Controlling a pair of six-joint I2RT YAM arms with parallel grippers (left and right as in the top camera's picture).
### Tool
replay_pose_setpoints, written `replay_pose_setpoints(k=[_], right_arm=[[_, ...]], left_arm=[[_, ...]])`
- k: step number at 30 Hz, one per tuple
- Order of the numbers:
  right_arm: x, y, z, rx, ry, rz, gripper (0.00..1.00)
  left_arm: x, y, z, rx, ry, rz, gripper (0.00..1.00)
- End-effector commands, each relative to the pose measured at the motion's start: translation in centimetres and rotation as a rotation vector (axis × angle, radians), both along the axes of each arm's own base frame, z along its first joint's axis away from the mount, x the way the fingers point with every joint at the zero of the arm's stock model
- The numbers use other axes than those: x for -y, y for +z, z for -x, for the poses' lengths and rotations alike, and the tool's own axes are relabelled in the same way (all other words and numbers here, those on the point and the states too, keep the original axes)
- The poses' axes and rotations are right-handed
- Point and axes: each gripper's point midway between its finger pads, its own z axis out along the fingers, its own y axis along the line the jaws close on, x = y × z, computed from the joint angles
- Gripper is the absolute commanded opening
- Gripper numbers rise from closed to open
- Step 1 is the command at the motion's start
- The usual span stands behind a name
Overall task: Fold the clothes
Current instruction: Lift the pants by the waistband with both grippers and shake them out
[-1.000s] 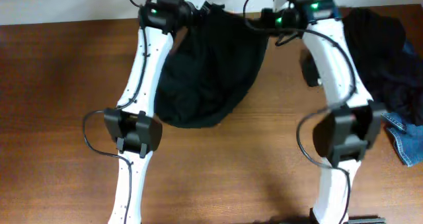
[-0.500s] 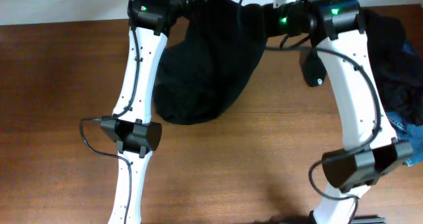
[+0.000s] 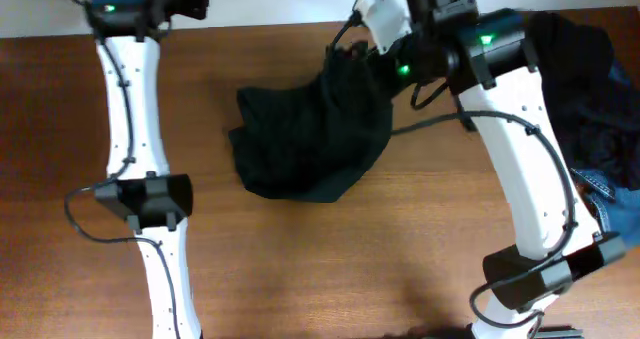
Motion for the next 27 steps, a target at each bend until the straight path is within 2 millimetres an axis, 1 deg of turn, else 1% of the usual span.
replay_pose_setpoints(k=[1,2,5,9,10,12,13,14,15,16,17,18,19,20,21,22,23,25,26,27], right_arm=[[-1.4,3.0,3.4,0.121,0.200,0.056,0.04],[-1.7,2.8,4.3,0.120,0.250,0.083,0.04],[-2.3,2.6,5.8,0.124,0.337,0.119,0.04],[-2.8,3.2,7.0,0.167,0.422,0.149,0.04],[-3.1,4.5,6.9,0.215,0.409,0.129,0.04],[-3.4,6.2,6.3,0.262,0.354,0.084,0.04],[-3.8,8.7,5.3,0.324,0.276,0.010,0.04],[-4.1,10.3,4.5,0.359,0.224,-0.049,0.04],[-4.8,12.7,3.3,0.416,0.156,-0.143,0.04],[-5.0,13.6,2.9,0.441,0.138,-0.174,0.04],[-5.6,15.5,1.7,0.494,0.096,-0.251,0.04],[-5.9,16.7,0.4,0.528,0.045,-0.306,0.04],[-6.2,17.4,-0.5,0.550,0.022,-0.343,0.04],[-6.6,17.7,-1.0,0.561,0.012,-0.369,0.04],[-7.0,18.1,-1.8,0.569,-0.004,-0.402,0.03],[-7.3,18.1,-2.4,0.567,-0.017,-0.426,0.04],[-7.7,18.1,-3.1,0.568,-0.028,-0.451,0.04],[-8.7,18.1,-4.1,0.576,-0.036,-0.491,0.04],[-9.3,18.1,-4.4,0.583,-0.032,-0.509,0.04],[-10.2,18.2,-4.7,0.594,-0.023,-0.527,0.04]], left_arm=[[2.5,2.7,1.5,0.042,-0.142,0.094,0.28],[2.8,2.3,1.4,0.044,-0.153,0.083,0.28],[3.5,1.5,1.3,0.032,-0.168,0.080,0.28],[4.0,0.8,1.1,0.019,-0.175,0.081,0.28],[4.0,0.6,1.1,0.017,-0.175,0.082,0.28],[3.9,0.6,1.1,0.017,-0.173,0.082,0.28],[3.6,0.6,1.0,0.012,-0.160,0.088,0.28],[3.3,0.7,0.9,0.007,-0.147,0.099,0.28],[2.6,0.8,0.8,0.000,-0.122,0.119,0.28],[2.1,0.9,0.7,-0.006,-0.102,0.135,0.28],[0.7,1.0,0.5,-0.017,-0.061,0.162,0.28],[-0.5,1.3,0.4,-0.021,-0.030,0.179,0.28],[-2.0,1.7,0.4,-0.020,0.002,0.194,0.28],[-3.7,2.3,0.5,-0.013,0.038,0.209,0.28],[-4.9,2.9,0.7,-0.006,0.063,0.218,0.28],[-7.6,4.2,1.2,0.019,0.107,0.226,0.29],[-8.8,4.8,1.6,0.030,0.126,0.228,0.29],[-12.8,6.9,3.0,0.058,0.194,0.240,0.33],[-13.7,7.4,3.4,0.064,0.206,0.241,0.33],[-15.7,8.7,4.5,0.083,0.238,0.240,0.33]])
